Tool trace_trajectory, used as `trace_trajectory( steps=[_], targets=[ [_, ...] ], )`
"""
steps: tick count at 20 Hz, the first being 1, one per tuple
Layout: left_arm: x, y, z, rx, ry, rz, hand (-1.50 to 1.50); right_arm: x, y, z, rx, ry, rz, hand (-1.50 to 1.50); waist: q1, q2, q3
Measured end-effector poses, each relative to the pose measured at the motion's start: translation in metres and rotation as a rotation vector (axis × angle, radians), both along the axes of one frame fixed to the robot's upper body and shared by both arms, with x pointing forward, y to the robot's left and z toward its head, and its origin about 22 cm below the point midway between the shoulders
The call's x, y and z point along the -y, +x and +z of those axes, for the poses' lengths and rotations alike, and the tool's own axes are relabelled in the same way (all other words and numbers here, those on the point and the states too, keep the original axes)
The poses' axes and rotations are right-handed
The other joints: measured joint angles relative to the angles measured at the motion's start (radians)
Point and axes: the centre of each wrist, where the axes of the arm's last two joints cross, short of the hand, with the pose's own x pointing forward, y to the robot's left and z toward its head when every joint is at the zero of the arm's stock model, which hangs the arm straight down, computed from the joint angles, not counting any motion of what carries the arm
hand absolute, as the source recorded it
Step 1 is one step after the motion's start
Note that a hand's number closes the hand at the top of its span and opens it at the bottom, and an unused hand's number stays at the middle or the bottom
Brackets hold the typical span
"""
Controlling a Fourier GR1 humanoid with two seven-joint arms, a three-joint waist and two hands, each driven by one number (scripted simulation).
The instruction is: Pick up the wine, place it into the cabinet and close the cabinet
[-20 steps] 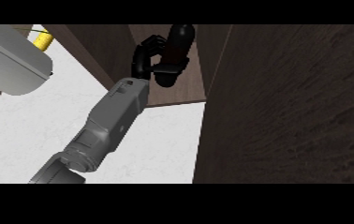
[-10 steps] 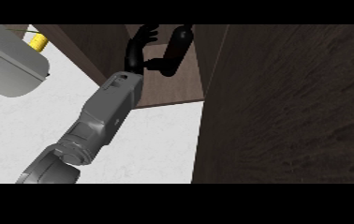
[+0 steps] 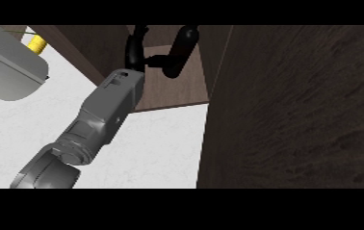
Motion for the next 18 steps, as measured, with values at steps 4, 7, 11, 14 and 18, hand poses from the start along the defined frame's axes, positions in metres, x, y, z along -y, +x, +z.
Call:
trace_trajectory(
  steps=[4, 7, 11, 14, 18],
  targets=[
    [0.002, 0.003, 0.008, 0.037, -0.066, -0.059, 1.50, 0.001, -0.001, 0.000, -0.001, 0.000, 0.000, -1.50, 0.006, -0.003, -0.001],
    [0.008, 0.005, 0.015, 0.067, -0.133, -0.115, 1.50, 0.002, -0.001, 0.000, -0.003, -0.006, -0.005, -1.50, 0.013, -0.007, -0.001],
    [0.014, 0.006, 0.019, 0.108, -0.220, -0.194, 1.50, 0.003, -0.001, 0.000, -0.010, -0.009, -0.008, -1.50, 0.025, -0.008, -0.001],
    [0.027, 0.006, 0.025, 0.116, -0.272, -0.255, -1.50, 0.003, 0.000, 0.001, -0.012, -0.015, -0.013, -1.50, 0.039, -0.014, 0.000],
    [0.031, 0.007, 0.030, 0.120, -0.303, -0.302, -1.50, 0.006, -0.002, 0.001, -0.028, -0.019, -0.031, -1.50, 0.050, -0.022, 0.001]
  ],
)
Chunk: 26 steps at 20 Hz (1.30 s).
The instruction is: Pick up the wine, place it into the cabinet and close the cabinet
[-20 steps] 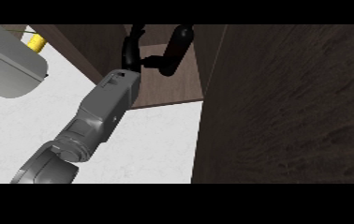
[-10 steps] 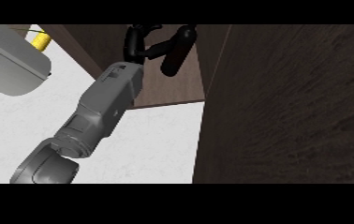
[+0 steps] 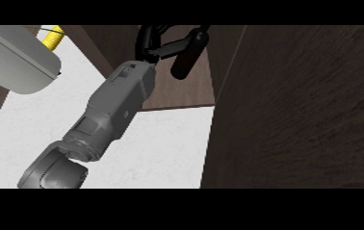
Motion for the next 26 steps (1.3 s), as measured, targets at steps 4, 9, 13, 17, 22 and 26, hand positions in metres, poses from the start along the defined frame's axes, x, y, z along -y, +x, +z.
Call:
trace_trajectory(
  steps=[4, 9, 13, 17, 22, 26],
  targets=[
    [0.009, -0.001, 0.002, -0.003, -0.020, -0.039, -1.50, 0.000, 0.000, 0.001, -0.010, 0.002, -0.014, -1.50, 0.019, -0.007, 0.000],
    [0.014, -0.003, 0.003, -0.016, -0.037, -0.062, -1.50, 0.002, -0.002, 0.001, -0.021, -0.002, -0.031, -1.50, 0.034, -0.015, 0.001],
    [0.016, -0.007, -0.001, -0.020, -0.061, -0.088, -1.50, 0.006, -0.001, 0.002, -0.018, -0.019, -0.049, -1.50, 0.037, -0.022, 0.001],
    [0.014, -0.015, -0.011, -0.020, -0.104, -0.134, -1.50, 0.006, -0.002, 0.001, -0.027, -0.016, -0.057, -1.50, 0.044, -0.027, 0.001],
    [0.012, -0.031, -0.029, -0.034, -0.144, -0.189, -1.50, 0.007, -0.004, -0.001, -0.037, -0.018, -0.068, -1.50, 0.059, -0.032, 0.001],
    [0.014, -0.048, -0.039, -0.048, -0.175, -0.226, -1.50, 0.008, -0.004, 0.000, -0.036, -0.024, -0.072, -1.50, 0.071, -0.035, 0.001]
  ],
)
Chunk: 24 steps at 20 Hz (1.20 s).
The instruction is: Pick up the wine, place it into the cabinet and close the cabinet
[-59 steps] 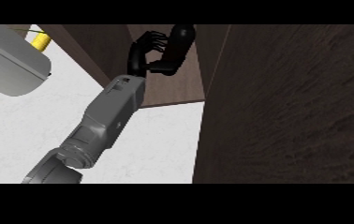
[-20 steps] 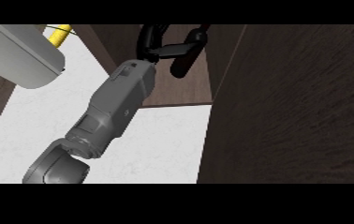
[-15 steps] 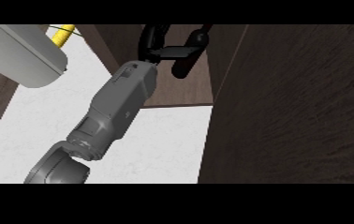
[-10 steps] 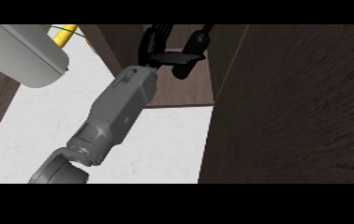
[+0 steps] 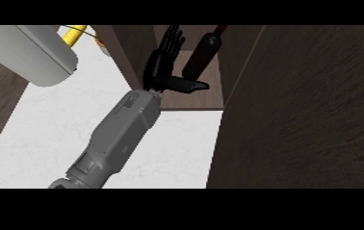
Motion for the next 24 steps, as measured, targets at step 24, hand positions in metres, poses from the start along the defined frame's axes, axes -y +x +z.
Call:
trace_trajectory(
  steps=[24],
  targets=[
    [-0.059, -0.153, -0.045, -0.059, -0.137, -0.001, -1.50, 0.009, 0.003, 0.004, -0.001, -0.110, 0.037, -1.50, 0.006, 0.011, 0.000]
  ],
)
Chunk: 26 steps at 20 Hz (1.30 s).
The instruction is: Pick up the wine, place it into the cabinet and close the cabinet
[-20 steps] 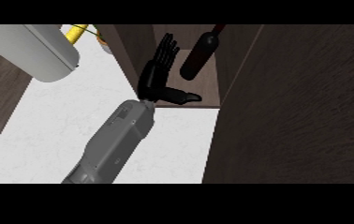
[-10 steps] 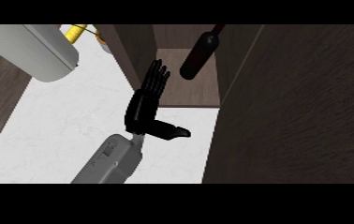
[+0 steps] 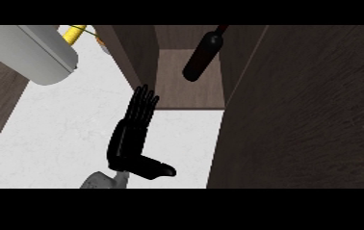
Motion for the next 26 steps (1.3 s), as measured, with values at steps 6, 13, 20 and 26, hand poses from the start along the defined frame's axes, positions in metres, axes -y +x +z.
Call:
trace_trajectory(
  steps=[6, 13, 20, 26],
  targets=[
    [-0.036, -0.009, 0.003, 0.035, 0.009, 0.040, -1.50, -0.006, -0.003, -0.003, -0.031, -0.023, 0.126, -1.50, 0.000, 0.002, 0.000],
    [-0.088, -0.017, 0.007, 0.075, 0.044, 0.093, -1.50, -0.011, -0.011, -0.007, -0.070, -0.076, 0.362, 1.50, 0.000, 0.002, 0.000],
    [-0.144, -0.027, 0.017, 0.088, 0.071, 0.131, -1.50, -0.018, -0.014, -0.008, -0.101, -0.068, 0.431, 1.50, 0.002, 0.003, -0.002],
    [-0.177, -0.032, 0.028, 0.093, 0.080, 0.148, -1.50, -0.021, -0.013, -0.006, -0.108, -0.090, 0.457, 1.50, 0.004, 0.003, -0.003]
  ],
)
